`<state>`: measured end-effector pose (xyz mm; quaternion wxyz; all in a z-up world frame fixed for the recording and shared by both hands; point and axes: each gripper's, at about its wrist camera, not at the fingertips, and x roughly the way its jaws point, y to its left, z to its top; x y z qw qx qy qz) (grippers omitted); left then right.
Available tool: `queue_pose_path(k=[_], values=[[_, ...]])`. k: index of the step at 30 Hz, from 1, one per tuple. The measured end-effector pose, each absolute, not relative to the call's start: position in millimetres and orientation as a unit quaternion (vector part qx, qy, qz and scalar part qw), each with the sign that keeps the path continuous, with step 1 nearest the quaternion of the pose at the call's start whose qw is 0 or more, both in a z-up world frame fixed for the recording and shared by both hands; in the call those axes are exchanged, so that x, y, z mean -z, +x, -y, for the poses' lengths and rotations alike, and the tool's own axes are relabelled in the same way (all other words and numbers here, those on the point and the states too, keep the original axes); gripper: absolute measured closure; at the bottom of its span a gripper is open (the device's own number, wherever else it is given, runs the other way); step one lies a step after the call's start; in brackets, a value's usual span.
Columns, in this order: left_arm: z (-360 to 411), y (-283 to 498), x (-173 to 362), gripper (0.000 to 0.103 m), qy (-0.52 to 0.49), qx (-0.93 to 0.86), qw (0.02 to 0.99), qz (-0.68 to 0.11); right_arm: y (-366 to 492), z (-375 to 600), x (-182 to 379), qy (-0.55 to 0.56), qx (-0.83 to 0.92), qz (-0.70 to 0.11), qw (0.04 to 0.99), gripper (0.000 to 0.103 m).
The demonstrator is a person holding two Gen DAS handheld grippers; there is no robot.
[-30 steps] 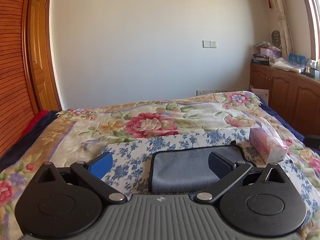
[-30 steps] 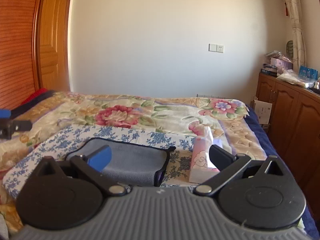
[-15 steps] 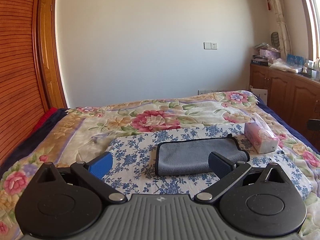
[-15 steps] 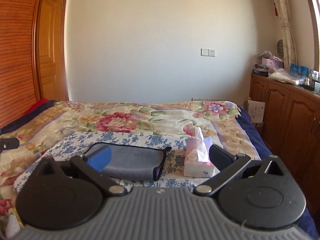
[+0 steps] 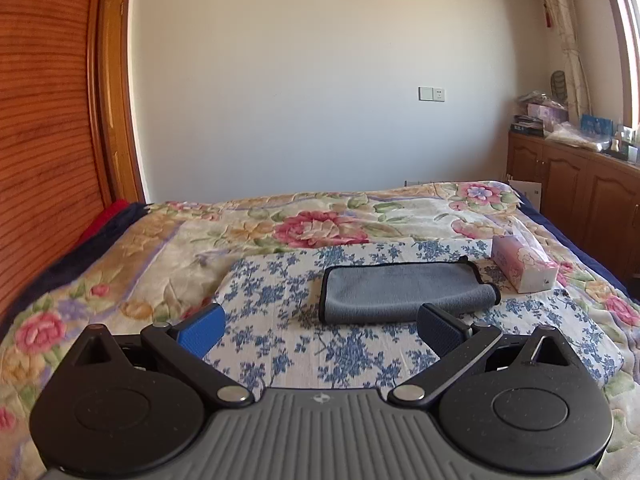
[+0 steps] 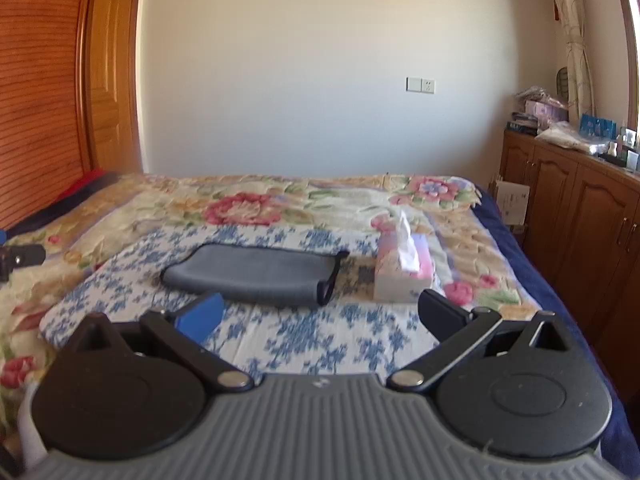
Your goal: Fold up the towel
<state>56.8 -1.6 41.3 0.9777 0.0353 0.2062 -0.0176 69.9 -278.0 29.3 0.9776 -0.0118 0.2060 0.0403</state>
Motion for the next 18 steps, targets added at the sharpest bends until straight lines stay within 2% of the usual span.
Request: queue_pose_path(k=[18], values=[[-8.2, 35.5, -1.1, 0.0, 0.043, 0.005, 0.98, -0.194, 49.6, 280.1, -11.4, -0.002, -0.036, -0.184, 0.982, 0.0]])
